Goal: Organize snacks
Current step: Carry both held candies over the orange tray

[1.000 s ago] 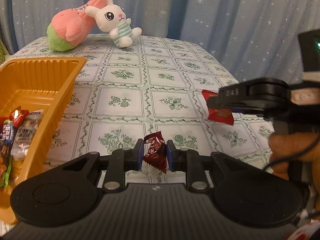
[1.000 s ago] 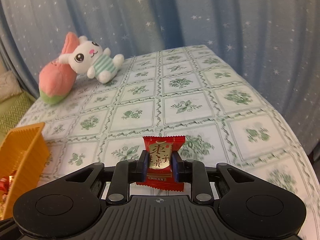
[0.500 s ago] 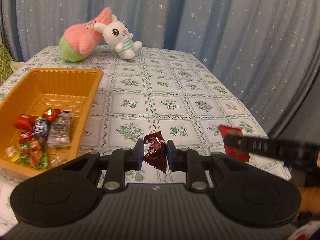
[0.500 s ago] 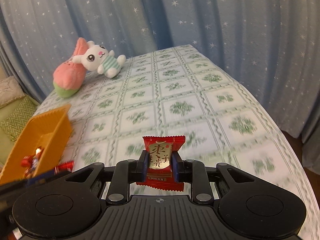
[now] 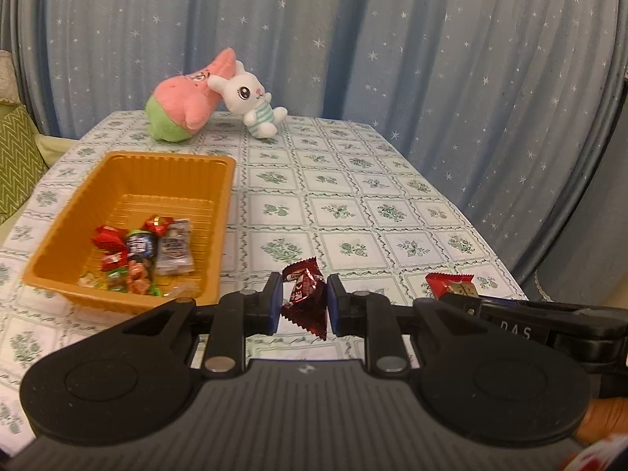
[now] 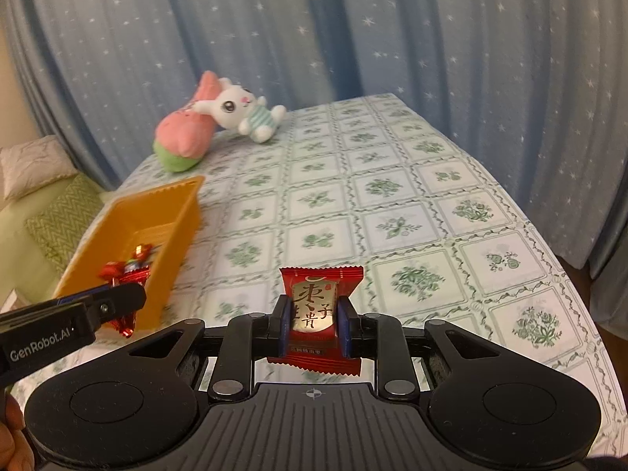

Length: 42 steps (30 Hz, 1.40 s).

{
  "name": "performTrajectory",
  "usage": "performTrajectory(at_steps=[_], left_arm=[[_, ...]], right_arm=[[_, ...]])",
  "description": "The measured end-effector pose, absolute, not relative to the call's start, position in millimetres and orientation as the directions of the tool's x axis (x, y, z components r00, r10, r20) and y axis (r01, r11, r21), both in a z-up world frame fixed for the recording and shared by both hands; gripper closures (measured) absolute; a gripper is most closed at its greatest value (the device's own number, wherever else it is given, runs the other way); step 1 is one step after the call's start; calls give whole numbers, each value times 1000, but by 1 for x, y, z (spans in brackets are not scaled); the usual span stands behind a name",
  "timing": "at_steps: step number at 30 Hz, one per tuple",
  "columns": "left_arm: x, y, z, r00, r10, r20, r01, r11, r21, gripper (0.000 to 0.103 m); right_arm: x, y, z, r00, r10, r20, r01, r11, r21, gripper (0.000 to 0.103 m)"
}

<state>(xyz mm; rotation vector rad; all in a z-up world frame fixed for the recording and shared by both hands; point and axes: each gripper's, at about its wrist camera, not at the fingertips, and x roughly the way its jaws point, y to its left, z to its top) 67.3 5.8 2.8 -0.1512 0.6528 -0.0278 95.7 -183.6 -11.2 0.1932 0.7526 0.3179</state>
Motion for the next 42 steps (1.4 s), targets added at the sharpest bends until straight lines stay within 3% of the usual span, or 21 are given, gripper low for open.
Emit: performTrajectory(at_steps=[19, 42], left_arm=[[23, 78, 27, 785, -40, -619, -52, 990, -130, 82], [58, 160, 39, 772, 19, -635, -116, 987, -112, 82]], right_arm=[[62, -99, 16, 662, 439, -607, -379, 895, 234, 78], [102, -8, 26, 622, 509, -595, -486, 847, 216, 78]])
